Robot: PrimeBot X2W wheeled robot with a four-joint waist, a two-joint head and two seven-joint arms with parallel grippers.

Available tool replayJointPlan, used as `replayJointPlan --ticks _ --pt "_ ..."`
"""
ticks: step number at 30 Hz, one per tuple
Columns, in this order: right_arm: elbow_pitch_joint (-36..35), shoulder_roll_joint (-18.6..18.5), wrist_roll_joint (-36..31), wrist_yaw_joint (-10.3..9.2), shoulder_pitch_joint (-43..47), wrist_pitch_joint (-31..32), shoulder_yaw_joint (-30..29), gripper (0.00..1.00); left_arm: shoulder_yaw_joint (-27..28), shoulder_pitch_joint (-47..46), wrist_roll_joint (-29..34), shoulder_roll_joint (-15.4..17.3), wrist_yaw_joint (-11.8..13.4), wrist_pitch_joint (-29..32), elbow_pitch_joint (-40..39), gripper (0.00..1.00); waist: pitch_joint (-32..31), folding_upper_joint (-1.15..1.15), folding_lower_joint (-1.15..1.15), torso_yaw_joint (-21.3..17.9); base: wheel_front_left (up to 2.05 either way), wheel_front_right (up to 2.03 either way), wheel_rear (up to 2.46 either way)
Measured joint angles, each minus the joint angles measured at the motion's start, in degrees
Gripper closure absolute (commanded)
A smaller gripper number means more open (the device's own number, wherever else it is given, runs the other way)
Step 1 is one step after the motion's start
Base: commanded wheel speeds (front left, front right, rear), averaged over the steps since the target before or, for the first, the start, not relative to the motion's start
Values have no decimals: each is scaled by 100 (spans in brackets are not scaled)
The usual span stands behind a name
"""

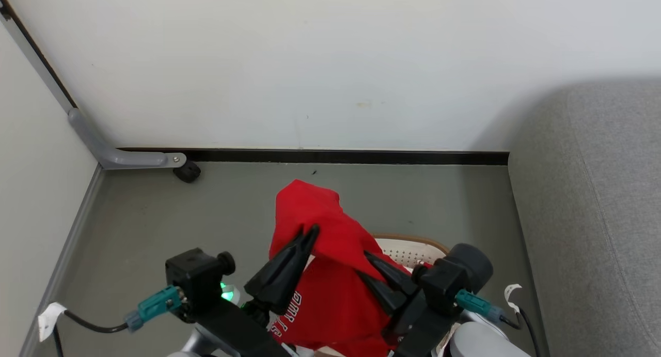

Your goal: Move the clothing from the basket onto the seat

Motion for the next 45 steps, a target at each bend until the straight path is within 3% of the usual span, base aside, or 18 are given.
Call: replayJointPlan --ticks 1,2,3,19,45 --pt "-25 5 34 0 -1 0 19 100 85 53 -75 35 46 -1 10 69 9 0 0 -17 0 0 0" --pt "-66 8 105 0 -8 1 43 100 186 132 -171 107 109 0 63 25 32 0 0 -60 0 0 0" --pt "-86 5 151 0 -7 1 27 100 241 182 -187 119 146 -1 84 0 45 0 0 -85 0 0 0" --pt "-215 -394 363 0 -95 1 -737 100 344 669 -51 216 252 -399 254 0 205 0 1 -564 0 0 0" --pt "-548 -534 232 -1 -16 1 -1069 100 99 1007 799 286 96 -1455 241 0 261 0 1 -1839 0 0 0"
